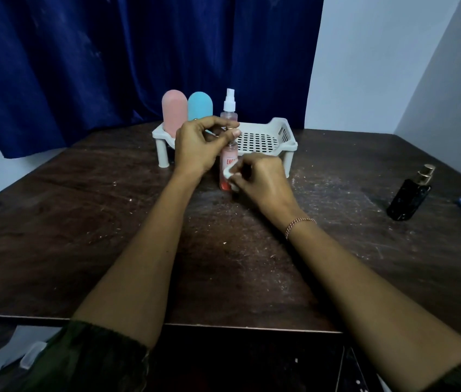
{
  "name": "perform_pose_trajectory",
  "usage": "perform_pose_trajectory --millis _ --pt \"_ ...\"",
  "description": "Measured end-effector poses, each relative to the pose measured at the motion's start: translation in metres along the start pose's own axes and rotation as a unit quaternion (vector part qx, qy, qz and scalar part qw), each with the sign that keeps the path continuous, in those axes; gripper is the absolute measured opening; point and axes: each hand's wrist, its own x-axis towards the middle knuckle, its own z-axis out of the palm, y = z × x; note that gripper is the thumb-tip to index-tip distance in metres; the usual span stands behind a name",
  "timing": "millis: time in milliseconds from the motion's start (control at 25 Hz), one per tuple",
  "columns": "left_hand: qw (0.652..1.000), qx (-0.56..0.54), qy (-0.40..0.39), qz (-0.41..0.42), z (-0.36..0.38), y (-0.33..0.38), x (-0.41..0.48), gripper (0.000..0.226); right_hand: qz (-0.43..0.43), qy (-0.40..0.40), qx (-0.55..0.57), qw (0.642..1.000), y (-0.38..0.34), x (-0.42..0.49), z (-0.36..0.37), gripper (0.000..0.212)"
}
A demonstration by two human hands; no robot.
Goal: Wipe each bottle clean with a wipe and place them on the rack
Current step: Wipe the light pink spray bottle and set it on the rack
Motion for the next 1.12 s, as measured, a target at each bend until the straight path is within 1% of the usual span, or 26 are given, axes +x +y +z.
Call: perform_pose_trajectory --millis 40,80,200,240,280,400,440,480,600,640,720,760,800,840,960,1000,1040,1120 --pt "1.000 0.001 0.000 0.000 0.0000 -0.0002 0.0002 0.014 -0.001 0.026 0.012 1.000 -0.0004 0.0007 -0.0006 0.009" --pt "1.000 0.002 -0.001 -0.001 0.0003 0.0000 0.0001 0.014 0.003 0.029 0.018 0.999 -0.0002 0.0014 -0.0008 0.009" --pt "1.000 0.007 0.002 -0.003 0.0008 0.0023 -0.0006 0.017 0.027 -0.046 -0.010 0.999 0.0012 0.0002 0.0012 0.008" --pt "1.000 0.010 0.006 -0.001 0.0005 0.0022 -0.0006 0.018 0.027 -0.056 -0.025 0.998 0.0011 -0.0014 0.0013 0.007" --pt "1.000 0.011 0.006 0.000 0.0000 0.0021 -0.0008 0.019 0.020 -0.049 -0.037 0.998 0.0000 -0.0023 0.0000 0.008" --pt "1.000 0.014 0.002 0.001 -0.0012 0.0007 -0.0015 0.018 -0.011 0.036 -0.029 0.999 -0.0039 -0.0016 -0.0044 0.008" --pt "1.000 0.014 0.001 0.001 -0.0011 0.0006 -0.0022 0.016 -0.010 0.043 -0.023 0.999 -0.0033 -0.0016 -0.0038 0.008" --pt "1.000 0.013 0.001 0.000 -0.0011 0.0011 -0.0025 0.014 -0.002 0.028 -0.024 0.999 -0.0019 -0.0013 -0.0024 0.008" --pt "1.000 0.010 0.012 -0.002 -0.0019 0.0009 -0.0016 0.014 0.024 -0.050 -0.051 0.997 0.0013 -0.0032 0.0033 0.008" --pt "1.000 0.007 0.014 -0.005 -0.0023 0.0007 -0.0012 0.016 0.016 -0.050 -0.054 0.997 0.0015 -0.0032 0.0037 0.008" --pt "1.000 0.001 0.015 -0.006 -0.0017 0.0007 -0.0014 0.018 -0.009 -0.002 -0.036 0.999 -0.0008 -0.0021 0.0013 0.008" --pt "1.000 0.001 0.015 -0.003 -0.0013 0.0008 -0.0017 0.019 -0.013 0.025 -0.020 0.999 -0.0025 -0.0016 -0.0004 0.008" --pt "1.000 0.003 0.016 0.000 -0.0009 0.0002 -0.0016 0.019 -0.010 0.036 -0.007 0.999 -0.0030 -0.0013 -0.0011 0.008" --pt "1.000 0.005 0.017 0.004 -0.0006 -0.0003 -0.0012 0.019 -0.002 0.028 -0.002 1.000 -0.0024 -0.0016 -0.0010 0.009" --pt "1.000 0.003 0.023 0.008 -0.0006 -0.0017 0.0005 0.020 0.020 -0.041 -0.034 0.998 -0.0019 -0.0052 0.0018 0.008" --pt "1.000 0.002 0.023 0.008 -0.0004 -0.0018 0.0007 0.019 0.014 -0.041 -0.051 0.998 -0.0022 -0.0054 0.0020 0.008" --pt "1.000 0.000 0.021 0.007 -0.0003 -0.0013 0.0003 0.017 0.006 -0.024 -0.057 0.998 -0.0027 -0.0049 0.0014 0.008" --pt "1.000 -0.005 0.011 0.009 -0.0003 -0.0010 -0.0006 0.010 -0.004 0.031 -0.021 0.999 -0.0034 -0.0028 -0.0003 0.009"
